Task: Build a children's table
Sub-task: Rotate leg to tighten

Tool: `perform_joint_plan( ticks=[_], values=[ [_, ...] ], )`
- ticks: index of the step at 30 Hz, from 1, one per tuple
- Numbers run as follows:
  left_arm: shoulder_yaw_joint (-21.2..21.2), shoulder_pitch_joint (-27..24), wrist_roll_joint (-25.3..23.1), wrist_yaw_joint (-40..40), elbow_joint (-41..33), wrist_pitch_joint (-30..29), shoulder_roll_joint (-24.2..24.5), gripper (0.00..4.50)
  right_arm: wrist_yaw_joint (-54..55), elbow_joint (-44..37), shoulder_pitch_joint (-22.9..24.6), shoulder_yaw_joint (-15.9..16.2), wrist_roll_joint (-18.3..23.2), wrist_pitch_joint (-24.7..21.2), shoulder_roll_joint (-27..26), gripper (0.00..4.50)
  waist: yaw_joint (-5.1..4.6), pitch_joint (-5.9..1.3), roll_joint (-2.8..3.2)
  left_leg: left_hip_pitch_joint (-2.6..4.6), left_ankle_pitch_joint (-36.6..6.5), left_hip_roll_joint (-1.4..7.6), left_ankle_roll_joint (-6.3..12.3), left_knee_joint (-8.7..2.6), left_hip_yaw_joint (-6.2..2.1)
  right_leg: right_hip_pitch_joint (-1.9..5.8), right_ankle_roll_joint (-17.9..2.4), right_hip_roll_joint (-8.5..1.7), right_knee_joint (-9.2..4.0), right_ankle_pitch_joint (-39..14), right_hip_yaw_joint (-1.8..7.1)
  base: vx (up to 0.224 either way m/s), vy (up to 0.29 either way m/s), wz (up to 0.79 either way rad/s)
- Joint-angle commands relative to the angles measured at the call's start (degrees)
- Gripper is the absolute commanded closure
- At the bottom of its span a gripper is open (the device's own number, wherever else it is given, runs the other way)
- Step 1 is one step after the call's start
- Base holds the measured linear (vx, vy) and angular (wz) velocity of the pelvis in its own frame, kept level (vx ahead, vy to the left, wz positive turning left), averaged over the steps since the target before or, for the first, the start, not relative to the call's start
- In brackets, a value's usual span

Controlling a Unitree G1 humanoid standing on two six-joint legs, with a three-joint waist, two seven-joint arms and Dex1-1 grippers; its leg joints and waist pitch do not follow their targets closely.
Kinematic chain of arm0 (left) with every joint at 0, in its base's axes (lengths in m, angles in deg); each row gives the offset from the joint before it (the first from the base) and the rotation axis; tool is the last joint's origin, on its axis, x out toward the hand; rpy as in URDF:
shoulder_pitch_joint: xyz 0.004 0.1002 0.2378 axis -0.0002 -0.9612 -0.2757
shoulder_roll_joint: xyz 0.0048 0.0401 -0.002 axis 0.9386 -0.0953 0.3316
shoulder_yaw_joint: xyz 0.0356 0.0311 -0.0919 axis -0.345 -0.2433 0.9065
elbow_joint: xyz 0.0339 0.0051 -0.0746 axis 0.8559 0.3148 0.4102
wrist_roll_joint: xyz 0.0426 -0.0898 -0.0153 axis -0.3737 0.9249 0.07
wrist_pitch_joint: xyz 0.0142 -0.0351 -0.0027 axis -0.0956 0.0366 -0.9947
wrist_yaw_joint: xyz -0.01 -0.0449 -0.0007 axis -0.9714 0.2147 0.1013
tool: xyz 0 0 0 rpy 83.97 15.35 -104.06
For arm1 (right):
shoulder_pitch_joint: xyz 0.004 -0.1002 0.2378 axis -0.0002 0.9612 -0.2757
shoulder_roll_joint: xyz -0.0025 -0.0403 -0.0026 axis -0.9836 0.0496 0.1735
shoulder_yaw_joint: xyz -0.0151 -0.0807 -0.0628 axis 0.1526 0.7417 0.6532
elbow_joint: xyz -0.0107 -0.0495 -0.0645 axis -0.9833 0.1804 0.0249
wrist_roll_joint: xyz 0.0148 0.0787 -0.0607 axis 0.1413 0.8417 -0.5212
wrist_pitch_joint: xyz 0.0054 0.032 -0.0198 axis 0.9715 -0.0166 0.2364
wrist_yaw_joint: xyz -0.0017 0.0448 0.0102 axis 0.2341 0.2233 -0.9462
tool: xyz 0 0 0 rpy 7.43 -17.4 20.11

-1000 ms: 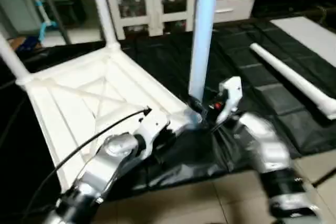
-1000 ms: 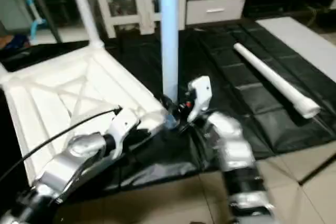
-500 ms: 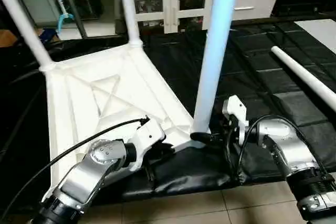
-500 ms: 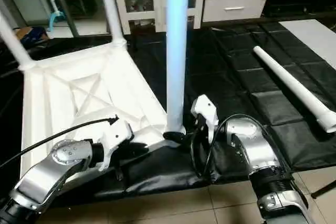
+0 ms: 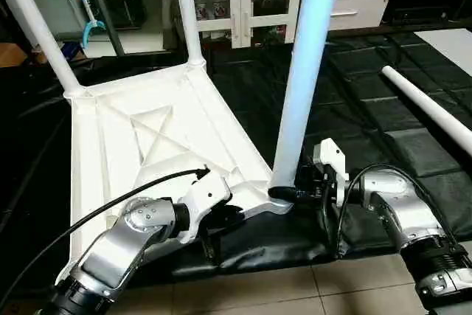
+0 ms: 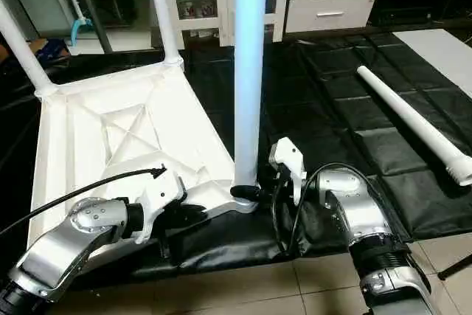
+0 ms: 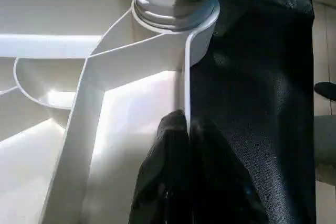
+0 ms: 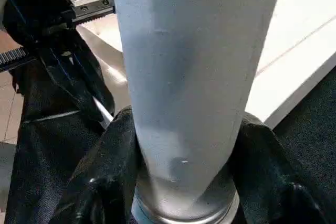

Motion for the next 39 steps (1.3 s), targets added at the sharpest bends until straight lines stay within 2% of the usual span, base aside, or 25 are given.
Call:
perform_joint_plan(
  ticks=[1,5,7,8,9,10,13,14,15,16,19,20,21,22,23,26,27,29,31,33,34,36,37,38,39],
  values=[
    [-2.2,-1.3,-0.5,-1.6,1.0,-1.9,1.0,4.5,-0.2,0.3,-0.4,-1.4,1.3,0.1,-0.2,2.43,-0.02,-3.53,-0.81,0.85,-12.8,2.48,4.97,-4.44,-0.92,2.27,-14.8,-0.72,-2.77,-10.3,1.2,0.0,0.0,0.0],
    [-1.9,-1.3,-0.5,-1.0,1.2,-2.0,0.7,4.5,2.6,0.7,-0.2,-2.4,1.3,0.1,-1.5,2.49,-0.01,-3.54,-0.82,0.87,-12.8,2.46,5.02,-4.39,-0.9,2.26,-14.8,-0.75,-2.82,-10.8,1.21,0.0,0.0,0.0],
    [-1.0,-0.6,-1.4,1.9,2.8,-1.6,-1.1,4.5,10.2,3.2,-0.9,-3.5,-0.8,1.3,-3.5,2.49,-0.14,-3.37,-0.83,0.83,-13.6,2.46,4.52,-4.52,-0.86,2.11,-14.6,-0.78,-2.98,-12.3,1.24,0.0,0.0,0.0],
    [-1.0,-0.6,-1.4,1.9,2.8,-1.6,-1.1,4.5,10.2,3.2,-0.9,-3.5,-0.8,1.3,-3.5,2.5,-0.46,-3.17,-0.82,0.62,-15.5,2.37,3.6,-4.75,-0.98,2.23,-13.8,-0.82,-3.26,-15.2,1.14,0.0,0.0,0.0],
    [-0.7,-0.2,-1.7,2.9,3.5,-1.5,-1.8,4.5,12.3,4.0,-1.1,-3.8,-1.5,1.7,-4.1,2.51,-0.47,-3.22,-0.83,0.73,-16.5,2.37,3.05,-4.79,-1.06,2.27,-13.2,-0.86,-3.33,-16.7,1.08,0.0,0.0,0.0],
    [0.1,1.3,-3.1,6.8,6.1,-1.5,-4.1,4.5,19.0,6.0,-1.6,-4.3,-3.4,2.4,-5.8,2.51,-0.75,-3.13,-0.93,0.9,-18.0,2.37,2.23,-4.83,-1.03,1.85,-12.4,-0.76,-3.57,-18.5,1.15,0.0,0.0,0.0],
    [0.4,1.9,-3.6,8.3,7.1,-1.6,-5.0,4.5,21.3,6.5,-1.8,-4.5,-3.9,2.5,-6.5,2.52,-1.59,-2.95,-0.93,0.95,-22.3,2.26,0.31,-5.12,-1.36,1.65,-10.4,-0.8,-4.12,-23.4,0.99,0.0,0.0,0.0],
    [1.0,2.8,-3.8,10.3,8.4,-2.2,-6.6,4.5,25.0,7.0,-1.9,-4.9,-4.6,2.4,-7.7,2.53,-1.59,-2.95,-0.93,0.95,-22.3,2.26,0.31,-5.12,-1.36,1.65,-10.4,-0.8,-4.12,-23.4,0.99,0.0,0.0,0.0],
    [2.8,5.7,-4.8,16.4,12.5,-3.4,-10.8,4.5,35.7,8.2,-2.4,-5.9,-6.6,1.5,-11.2,2.53,-2.01,-2.73,-0.95,0.93,-23.9,2.19,-0.2,-5.16,-1.36,1.3,-9.3,-0.75,-4.46,-25.5,0.97,0.0,0.0,0.0],
    [3.8,7.1,-5.3,19.6,14.7,-3.4,-12.9,4.5,41.2,8.8,-2.7,-6.4,-7.7,1.3,-13.1,2.53,-2.18,-2.74,-0.67,1.31,-24.8,2.05,-1.16,-5.12,-1.43,1.05,-8.7,-0.84,-4.8,-27.6,0.88,0.0,0.0,0.0],
    [5.1,9.3,-6.3,24.0,18.3,-2.1,-15.6,4.5,49.1,9.7,-3.2,-6.8,-9.5,1.0,-15.9,2.54,-2.99,-2.84,-0.93,0.95,-26.5,1.75,-1.35,-5.2,-1.8,1.02,-6.8,-0.81,-5.32,-29.6,0.44,-0.035,0.002,-0.02],
    [5.7,10.5,-6.6,26.1,20.2,-1.4,-17.0,4.5,53.6,10.0,-3.5,-7.3,-10.1,0.8,-17.9,2.54,-3.1,-2.83,-0.73,1.01,-26.9,1.76,-1.34,-5.15,-1.85,0.89,-6.7,-0.82,-5.37,-29.8,0.45,0.0,0.0,0.0],
    [6.1,11.5,-7.2,27.7,21.8,-0.5,-18.0,4.5,56.2,10.3,-3.8,-7.6,-10.2,0.9,-19.5,2.54,-3.49,-2.77,-0.94,1.06,-27.7,1.58,-1.03,-5.03,-1.76,0.62,-6.3,-0.75,-5.73,-30.8,0.34,0.0,0.0,0.0],
    [6.3,12.4,-7.6,28.7,23.2,0.4,-18.8,4.5,58.4,10.4,-4.1,-7.4,-10.6,1.1,-21.1,2.54,-3.64,-2.9,-0.86,1.09,-28.0,1.54,-0.83,-5.02,-1.9,0.7,-5.9,-0.82,-5.86,-31.9,0.15,0.0,0.0,0.0],
    [6.4,12.9,-7.6,29.3,24.1,0.9,-19.4,4.5,59.9,10.4,-4.3,-7.3,-10.8,1.4,-22.1,2.54,-3.58,-2.88,-0.75,1.26,-28.8,1.59,-0.7,-5.0,-1.91,0.41,-5.5,-0.79,-6.09,-32.4,0.11,0.0,0.0,0.0],
    [6.3,13.7,-7.7,29.4,25.0,1.5,-20.2,4.5,60.9,10.6,-4.9,-6.9,-10.9,3.0,-23.9,2.54,-3.65,-2.81,-0.74,0.98,-29.5,1.72,-0.57,-5.23,-2.09,0.59,-5.4,-0.84,-5.94,-31.7,0.06,0.0,0.0,0.0],
    [5.9,13.7,-7.9,28.8,25.1,1.9,-20.1,4.5,58.4,10.3,-5.4,-6.9,-9.7,5.0,-25.2,2.54,-3.7,-2.8,-0.71,0.8,-29.7,1.78,-0.53,-5.34,-2.15,0.67,-5.4,-0.89,-5.9,-31.4,0.04,0.0,0.0,0.0],
    [5.2,13.1,-7.9,27.4,24.3,2.2,-19.2,4.5,55.4,9.2,-5.1,-7.0,-8.2,5.8,-25.5,2.55,-3.63,-3.0,-0.72,0.83,-29.5,1.83,-0.36,-5.33,-2.17,0.74,-5.7,-0.92,-5.82,-30.0,0.09,0.0,0.0,0.0],
    [4.3,12.0,-7.7,25.1,23.1,3.0,-17.9,4.5,49.3,6.3,-4.2,-7.3,-4.9,6.1,-25.6,2.55,-3.48,-3.05,-0.67,0.46,-27.8,2.01,0.19,-5.44,-2.12,0.96,-7.1,-1.02,-5.41,-26.5,0.31,0.0,0.0,0.0],
    [4.0,11.7,-7.7,24.4,22.7,3.3,-17.5,4.5,47.5,5.3,-3.7,-7.4,-3.9,6.1,-25.6,2.55,-3.34,-3.09,-0.75,0.3,-26.6,2.13,0.7,-5.48,-1.97,1.15,-7.9,-1.02,-5.17,-24.3,0.47,0.0,0.0,0.0],
    [3.7,11.0,-7.4,22.8,21.9,3.8,-16.8,4.5,46.4,3.8,-3.3,-6.8,-4.1,7.1,-24.8,1.99,-3.26,-3.14,-0.74,0.26,-25.2,2.15,0.85,-5.47,-1.84,1.13,-8.8,-0.99,-4.94,-22.4,0.59,0.0,0.0,0.0],
    [2.8,9.2,-6.5,19.2,19.4,4.5,-15.1,4.5,44.6,1.4,-2.6,-6.6,-3.8,7.3,-23.0,1.99,-3.12,-3.33,-0.85,0.09,-23.3,2.15,1.76,-5.36,-1.71,1.57,-9.8,-1.07,-4.64,-19.6,0.67,0.03,-0.007,-0.01],
    [2.3,8.4,-6.1,17.4,18.0,4.5,-14.1,4.5,43.8,0.8,-2.6,-7.2,-3.2,7.1,-22.2,1.78,-3.25,-3.18,-0.9,-0.32,-22.5,2.22,2.36,-5.46,-1.81,1.82,-9.8,-1.1,-4.34,-19.0,0.69,0.0,0.0,0.0],
    [1.8,7.6,-5.8,15.9,16.9,4.4,-13.1,4.5,42.7,0.4,-2.6,-7.7,-2.5,6.6,-21.5,1.78,-3.37,-3.12,-0.93,-0.46,-22.5,2.17,2.56,-5.46,-1.82,1.84,-9.8,-1.07,-4.25,-19.4,0.66,0.0,0.0,0.0],
    [1.2,6.8,-5.6,14.3,15.6,4.5,-11.8,4.5,40.7,-0.2,-2.6,-8.4,-1.6,5.7,-20.5,1.68,-3.25,-3.24,-0.78,-0.01,-22.1,2.24,2.53,-5.29,-1.72,1.63,-10.0,-1.13,-4.29,-19.7,0.79,0.0,0.0,0.0]
  ],
)
